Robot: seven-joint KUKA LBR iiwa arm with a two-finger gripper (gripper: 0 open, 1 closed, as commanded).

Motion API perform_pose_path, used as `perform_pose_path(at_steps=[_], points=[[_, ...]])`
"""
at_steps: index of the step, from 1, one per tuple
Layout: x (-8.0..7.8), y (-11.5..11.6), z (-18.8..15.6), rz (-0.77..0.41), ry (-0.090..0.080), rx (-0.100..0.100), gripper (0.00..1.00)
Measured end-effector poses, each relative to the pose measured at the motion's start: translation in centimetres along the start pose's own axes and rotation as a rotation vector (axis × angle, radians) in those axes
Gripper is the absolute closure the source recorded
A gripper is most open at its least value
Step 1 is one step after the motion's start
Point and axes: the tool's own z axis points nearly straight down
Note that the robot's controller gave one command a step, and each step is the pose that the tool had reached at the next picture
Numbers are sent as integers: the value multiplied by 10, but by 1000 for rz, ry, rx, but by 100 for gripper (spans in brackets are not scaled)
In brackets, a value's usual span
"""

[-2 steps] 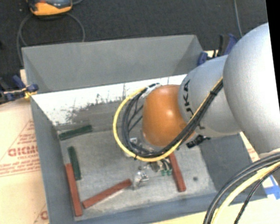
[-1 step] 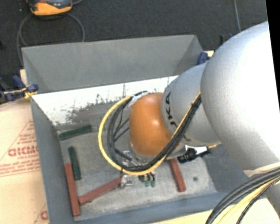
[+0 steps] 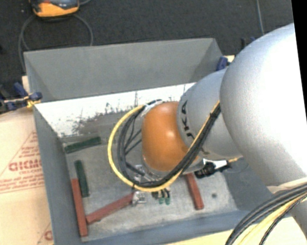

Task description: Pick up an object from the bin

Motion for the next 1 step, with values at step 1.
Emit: perform_pose_path(at_steps=[1], points=[[5,3,-23,65,15,1,100]])
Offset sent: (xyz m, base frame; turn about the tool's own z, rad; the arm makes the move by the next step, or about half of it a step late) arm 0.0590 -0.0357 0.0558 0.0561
